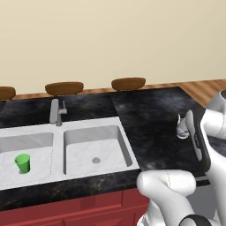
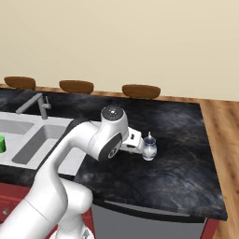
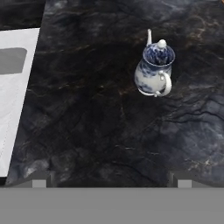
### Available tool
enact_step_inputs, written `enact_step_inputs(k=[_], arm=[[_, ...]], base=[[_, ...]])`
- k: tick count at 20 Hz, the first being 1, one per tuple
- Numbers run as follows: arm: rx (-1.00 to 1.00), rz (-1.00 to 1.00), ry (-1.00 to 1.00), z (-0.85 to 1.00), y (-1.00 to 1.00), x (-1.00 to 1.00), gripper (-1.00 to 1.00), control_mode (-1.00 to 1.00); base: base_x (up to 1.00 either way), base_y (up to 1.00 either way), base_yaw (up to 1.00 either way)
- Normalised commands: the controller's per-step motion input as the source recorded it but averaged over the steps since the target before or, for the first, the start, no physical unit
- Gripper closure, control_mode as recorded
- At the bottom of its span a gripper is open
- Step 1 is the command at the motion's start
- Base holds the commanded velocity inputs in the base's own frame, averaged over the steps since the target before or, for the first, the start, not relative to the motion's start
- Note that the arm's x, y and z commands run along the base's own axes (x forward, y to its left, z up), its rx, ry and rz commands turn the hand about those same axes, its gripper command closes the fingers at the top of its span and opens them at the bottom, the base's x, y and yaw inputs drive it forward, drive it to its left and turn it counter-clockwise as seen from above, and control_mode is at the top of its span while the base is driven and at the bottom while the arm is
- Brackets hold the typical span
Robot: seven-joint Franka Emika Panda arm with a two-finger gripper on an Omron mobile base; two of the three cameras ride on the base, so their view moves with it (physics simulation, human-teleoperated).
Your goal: Place the cup in the left basin and the teapot in the right basin of the sink.
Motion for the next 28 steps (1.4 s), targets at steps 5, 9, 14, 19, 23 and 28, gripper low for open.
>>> enact_step_inputs(k=[5,9,14,19,23,28], arm=[[0.0,-0.02,0.0,0.0,-0.27,0.01,-1.0,-1.0],[0.0,-0.01,0.0,0.0,-0.28,0.04,-1.0,-1.0],[0.0,0.0,0.0,0.0,-0.29,0.03,-1.0,-1.0],[0.0,0.0,0.0,0.0,-0.18,0.16,-1.0,-1.0],[0.0,0.0,0.0,0.0,-0.08,0.32,-1.0,-1.0],[0.0,0.0,0.0,0.0,-0.04,0.33,-1.0,-1.0]], base=[[0.0,0.0,0.0],[0.0,0.0,0.0],[0.0,0.0,0.0],[0.0,0.0,0.0],[0.0,0.0,0.0],[0.0,0.0,0.0]])
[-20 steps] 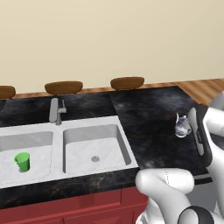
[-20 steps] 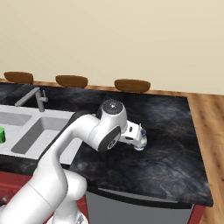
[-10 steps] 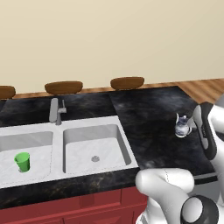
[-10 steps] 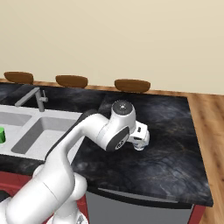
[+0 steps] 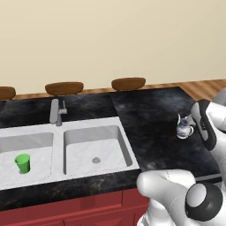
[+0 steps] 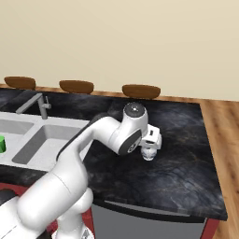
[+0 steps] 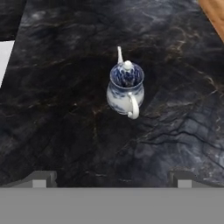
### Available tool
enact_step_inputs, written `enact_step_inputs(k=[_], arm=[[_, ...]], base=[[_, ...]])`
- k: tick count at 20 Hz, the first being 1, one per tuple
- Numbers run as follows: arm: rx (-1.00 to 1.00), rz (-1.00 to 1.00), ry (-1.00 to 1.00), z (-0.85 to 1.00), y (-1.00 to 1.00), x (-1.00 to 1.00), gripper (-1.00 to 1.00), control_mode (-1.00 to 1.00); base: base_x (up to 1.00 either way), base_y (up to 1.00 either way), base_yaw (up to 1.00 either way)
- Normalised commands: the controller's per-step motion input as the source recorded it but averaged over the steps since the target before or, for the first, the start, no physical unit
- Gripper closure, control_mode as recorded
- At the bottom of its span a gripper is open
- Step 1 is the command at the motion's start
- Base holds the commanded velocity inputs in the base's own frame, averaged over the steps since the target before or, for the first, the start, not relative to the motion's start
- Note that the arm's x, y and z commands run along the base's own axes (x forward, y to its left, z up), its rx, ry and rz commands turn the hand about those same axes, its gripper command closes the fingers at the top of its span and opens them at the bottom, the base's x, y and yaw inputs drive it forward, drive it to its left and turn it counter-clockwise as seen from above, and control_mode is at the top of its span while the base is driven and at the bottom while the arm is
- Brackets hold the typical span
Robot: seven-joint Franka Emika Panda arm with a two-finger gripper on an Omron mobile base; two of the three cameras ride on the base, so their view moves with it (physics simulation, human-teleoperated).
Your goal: Place the cup in the left basin and the teapot in the right basin of the sink.
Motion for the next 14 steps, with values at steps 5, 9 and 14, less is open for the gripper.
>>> enact_step_inputs(k=[5,9,14], arm=[[0.0,0.0,0.0,-0.07,-0.08,0.27,-1.0,-1.0],[0.0,0.0,0.0,-0.1,-0.19,0.17,-1.0,-1.0],[0.0,0.0,0.0,-0.12,-0.18,0.1,-1.0,-1.0]], base=[[0.0,0.0,0.0],[0.0,0.0,0.0],[0.0,0.0,0.0]])
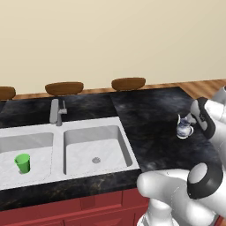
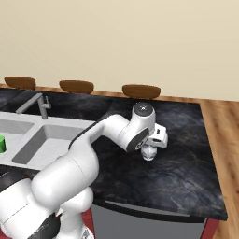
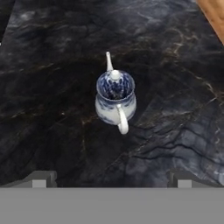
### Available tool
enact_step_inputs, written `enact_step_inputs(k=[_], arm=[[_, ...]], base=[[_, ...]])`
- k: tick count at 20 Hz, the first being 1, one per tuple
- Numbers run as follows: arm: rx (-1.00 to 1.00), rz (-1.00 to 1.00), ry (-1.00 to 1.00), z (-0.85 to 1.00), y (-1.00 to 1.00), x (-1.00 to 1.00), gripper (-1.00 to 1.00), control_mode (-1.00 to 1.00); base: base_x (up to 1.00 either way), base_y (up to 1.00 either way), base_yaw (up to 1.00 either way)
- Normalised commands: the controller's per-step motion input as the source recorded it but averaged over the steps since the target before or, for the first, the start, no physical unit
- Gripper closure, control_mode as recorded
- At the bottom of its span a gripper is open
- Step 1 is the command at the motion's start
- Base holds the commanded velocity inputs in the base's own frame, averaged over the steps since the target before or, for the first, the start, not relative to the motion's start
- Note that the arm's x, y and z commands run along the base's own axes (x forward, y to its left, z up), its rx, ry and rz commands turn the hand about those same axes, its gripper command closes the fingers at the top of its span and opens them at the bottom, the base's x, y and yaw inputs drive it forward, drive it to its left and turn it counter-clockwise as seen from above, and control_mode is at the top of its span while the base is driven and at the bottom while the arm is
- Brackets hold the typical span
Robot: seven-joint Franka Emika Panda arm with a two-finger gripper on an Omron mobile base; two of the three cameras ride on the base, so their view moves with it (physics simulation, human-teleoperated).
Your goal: Place the cup in the left basin and the teapot in the right basin of the sink.
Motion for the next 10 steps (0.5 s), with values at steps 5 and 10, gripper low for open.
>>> enact_step_inputs(k=[5,10], arm=[[0.0,0.0,0.0,-0.19,-0.07,0.07,-1.0,-1.0],[0.0,0.0,0.0,-0.25,-0.01,0.12,-1.0,-1.0]], base=[[0.0,0.0,0.0],[0.0,0.0,0.0]])
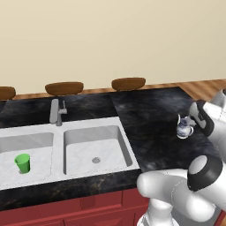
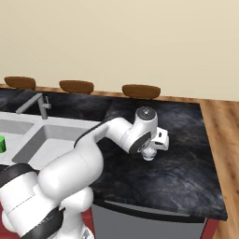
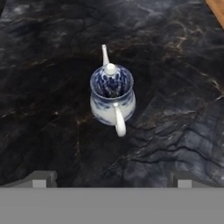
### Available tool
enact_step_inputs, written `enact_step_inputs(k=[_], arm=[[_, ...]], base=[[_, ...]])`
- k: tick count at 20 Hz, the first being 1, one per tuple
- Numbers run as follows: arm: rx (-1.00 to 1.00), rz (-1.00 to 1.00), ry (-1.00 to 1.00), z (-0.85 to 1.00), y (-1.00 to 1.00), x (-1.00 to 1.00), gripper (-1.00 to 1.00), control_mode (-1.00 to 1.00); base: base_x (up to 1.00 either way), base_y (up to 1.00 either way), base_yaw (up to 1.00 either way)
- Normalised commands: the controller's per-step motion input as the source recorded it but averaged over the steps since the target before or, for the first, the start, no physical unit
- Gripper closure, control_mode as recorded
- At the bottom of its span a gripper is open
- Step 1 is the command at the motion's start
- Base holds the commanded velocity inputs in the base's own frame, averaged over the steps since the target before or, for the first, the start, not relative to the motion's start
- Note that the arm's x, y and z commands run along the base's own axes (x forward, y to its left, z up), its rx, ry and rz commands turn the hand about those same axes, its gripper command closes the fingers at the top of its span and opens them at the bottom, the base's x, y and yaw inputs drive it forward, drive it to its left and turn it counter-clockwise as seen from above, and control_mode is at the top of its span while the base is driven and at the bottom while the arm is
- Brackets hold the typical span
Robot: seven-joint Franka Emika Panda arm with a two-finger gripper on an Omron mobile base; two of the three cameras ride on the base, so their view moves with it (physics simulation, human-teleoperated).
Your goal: Place the cup in the left basin and the teapot in the right basin of the sink.
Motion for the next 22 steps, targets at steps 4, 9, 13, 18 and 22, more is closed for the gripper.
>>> enact_step_inputs(k=[4,9,13,18,22], arm=[[0.0,0.0,0.0,-0.23,0.0,0.13,-1.0,-1.0],[0.0,0.0,0.0,-0.23,0.0,0.09,-1.0,-1.0],[0.0,0.0,0.0,-0.15,-0.03,0.1,-1.0,-1.0],[0.0,0.0,0.0,-0.15,-0.06,0.13,-1.0,-1.0],[0.0,0.0,0.0,-0.13,-0.05,0.1,-1.0,-1.0]], base=[[0.0,0.0,0.0],[0.0,0.0,0.0],[0.0,0.0,0.0],[0.0,0.0,0.0],[0.0,0.0,0.0]])
